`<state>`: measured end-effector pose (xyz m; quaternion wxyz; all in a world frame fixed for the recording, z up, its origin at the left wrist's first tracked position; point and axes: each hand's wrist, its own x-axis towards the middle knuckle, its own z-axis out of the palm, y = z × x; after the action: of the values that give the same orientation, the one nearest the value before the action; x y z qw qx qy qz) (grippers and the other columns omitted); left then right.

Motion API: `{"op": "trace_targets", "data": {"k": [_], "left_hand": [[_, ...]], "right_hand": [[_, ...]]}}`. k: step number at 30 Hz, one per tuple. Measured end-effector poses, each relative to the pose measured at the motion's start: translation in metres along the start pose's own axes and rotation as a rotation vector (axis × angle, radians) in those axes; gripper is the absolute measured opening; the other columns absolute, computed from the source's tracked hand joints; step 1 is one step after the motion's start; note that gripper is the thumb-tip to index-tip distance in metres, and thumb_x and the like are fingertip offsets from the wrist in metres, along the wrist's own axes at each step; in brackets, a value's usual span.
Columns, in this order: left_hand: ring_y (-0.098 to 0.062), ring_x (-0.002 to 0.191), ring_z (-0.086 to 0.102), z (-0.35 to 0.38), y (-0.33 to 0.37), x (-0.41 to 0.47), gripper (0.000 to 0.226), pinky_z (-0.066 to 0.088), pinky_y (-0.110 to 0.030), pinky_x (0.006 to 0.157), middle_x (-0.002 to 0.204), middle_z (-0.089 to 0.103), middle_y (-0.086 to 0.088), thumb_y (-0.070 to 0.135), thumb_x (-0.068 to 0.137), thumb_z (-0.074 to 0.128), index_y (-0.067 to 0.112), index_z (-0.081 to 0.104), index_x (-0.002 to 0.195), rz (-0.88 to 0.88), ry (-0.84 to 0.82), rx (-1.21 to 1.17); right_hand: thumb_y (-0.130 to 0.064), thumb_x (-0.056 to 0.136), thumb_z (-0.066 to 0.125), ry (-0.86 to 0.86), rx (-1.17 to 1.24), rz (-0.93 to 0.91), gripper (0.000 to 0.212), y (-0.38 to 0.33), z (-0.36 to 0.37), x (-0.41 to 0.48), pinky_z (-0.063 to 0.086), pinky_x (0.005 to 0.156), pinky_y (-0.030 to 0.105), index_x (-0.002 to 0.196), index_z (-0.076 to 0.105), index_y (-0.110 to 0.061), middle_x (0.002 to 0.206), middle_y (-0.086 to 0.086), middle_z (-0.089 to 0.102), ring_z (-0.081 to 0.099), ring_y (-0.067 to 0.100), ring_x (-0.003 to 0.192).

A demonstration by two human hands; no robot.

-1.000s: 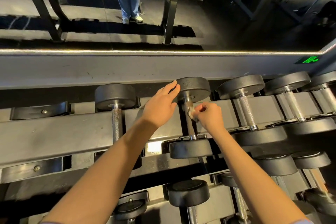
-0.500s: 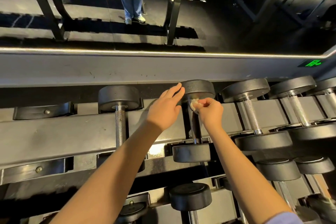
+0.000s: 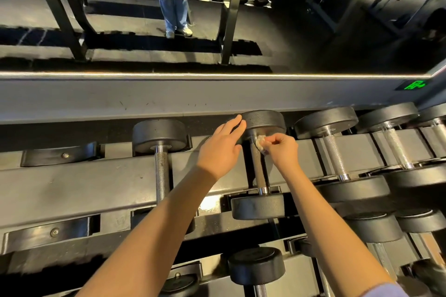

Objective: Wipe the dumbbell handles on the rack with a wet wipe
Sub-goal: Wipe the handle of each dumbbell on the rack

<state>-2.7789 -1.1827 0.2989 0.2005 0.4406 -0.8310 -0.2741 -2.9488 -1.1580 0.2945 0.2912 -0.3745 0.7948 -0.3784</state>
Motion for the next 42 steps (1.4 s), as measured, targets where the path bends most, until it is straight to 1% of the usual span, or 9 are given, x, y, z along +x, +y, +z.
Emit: {"op": "trace_targets", "data": {"k": [6,12,19,22,25,29,31,37,42], "left_hand": [[-0.011,0.144,0.011,0.002,-0.002,0.001,0.058,0.038,-0.033,0.109,0.159,0.01,0.01,0.016,0.099,0.044,0.024,0.019,0.151,0.014,-0.001,0.017],[-0.011,0.145,0.011,0.003,0.001,0.001,0.06,0.036,-0.037,0.111,0.159,0.009,0.01,0.016,0.099,0.044,0.025,0.017,0.152,-0.005,-0.012,0.019],[-0.011,0.144,0.013,0.002,0.006,-0.001,0.062,0.035,-0.036,0.111,0.159,0.009,0.009,0.018,0.099,0.046,0.024,0.015,0.152,-0.019,-0.017,0.06],[-0.018,0.136,0.031,0.0,0.009,-0.004,0.052,0.035,-0.037,0.109,0.151,0.03,0.0,0.017,0.098,0.046,0.019,0.031,0.148,0.013,0.029,0.12],[-0.016,0.11,0.051,0.014,0.007,-0.016,0.034,0.042,-0.033,0.096,0.117,0.052,0.002,0.022,0.099,0.045,0.017,0.055,0.131,-0.069,-0.025,-0.038],[-0.012,0.099,0.063,0.041,0.01,-0.025,0.048,0.049,-0.038,0.095,0.107,0.063,0.009,0.048,0.086,0.054,0.027,0.056,0.129,-0.25,-0.139,-0.376],[-0.017,0.094,0.065,0.047,0.02,-0.019,0.037,0.051,-0.042,0.092,0.1,0.068,0.0,0.034,0.089,0.06,0.019,0.061,0.123,-0.272,-0.143,-0.494],[0.007,0.074,0.056,0.047,0.021,-0.01,0.011,0.044,-0.004,0.07,0.081,0.061,0.016,0.017,0.09,0.062,0.019,0.065,0.101,-0.337,0.024,-0.513],[-0.002,0.084,0.06,0.051,0.016,0.006,0.006,0.05,-0.02,0.078,0.089,0.064,0.012,0.024,0.091,0.062,0.029,0.065,0.091,-0.438,0.276,-0.599]], "right_hand": [[0.004,0.077,0.072,-0.22,-0.21,0.093,0.024,0.016,-0.02,-0.017,0.057,0.073,0.033,0.061,0.061,-0.01,0.083,0.013,0.066,0.066,0.025,0.081],[-0.002,0.085,0.063,-0.017,-0.14,-0.015,0.028,0.004,-0.009,-0.012,0.039,0.049,0.004,0.062,0.055,-0.016,0.076,-0.002,0.059,0.054,0.01,0.071],[-0.002,0.078,0.072,-0.27,-0.318,0.047,0.019,0.02,-0.025,-0.024,0.053,0.076,0.029,0.066,0.062,-0.012,0.082,0.005,0.065,0.062,0.018,0.083],[-0.006,0.08,0.072,-0.269,-0.314,-0.007,0.019,0.02,-0.032,-0.035,0.046,0.069,0.023,0.067,0.062,-0.017,0.078,0.0,0.063,0.059,0.013,0.077],[-0.01,0.081,0.072,-0.158,-0.156,-0.088,0.009,0.022,-0.036,-0.042,0.045,0.064,0.016,0.082,0.067,-0.017,0.081,0.001,0.065,0.059,0.012,0.076],[-0.009,0.081,0.073,-0.177,-0.04,-0.157,0.013,0.024,-0.032,-0.047,0.05,0.07,0.022,0.09,0.07,-0.017,0.084,0.007,0.069,0.062,0.015,0.077],[-0.007,0.081,0.072,-0.194,-0.033,-0.201,0.014,0.025,-0.028,-0.047,0.05,0.07,0.024,0.09,0.071,-0.017,0.084,0.009,0.069,0.062,0.016,0.076],[-0.011,0.089,0.063,-0.182,-0.014,-0.165,0.024,0.039,-0.036,-0.053,0.048,0.074,0.009,0.112,0.068,-0.017,0.1,-0.003,0.069,0.063,0.009,0.089],[-0.038,0.094,0.053,-0.074,-0.063,-0.004,0.03,0.046,-0.033,-0.062,0.042,0.08,0.024,0.118,0.064,-0.022,0.101,-0.008,0.063,0.057,0.008,0.093]]}}
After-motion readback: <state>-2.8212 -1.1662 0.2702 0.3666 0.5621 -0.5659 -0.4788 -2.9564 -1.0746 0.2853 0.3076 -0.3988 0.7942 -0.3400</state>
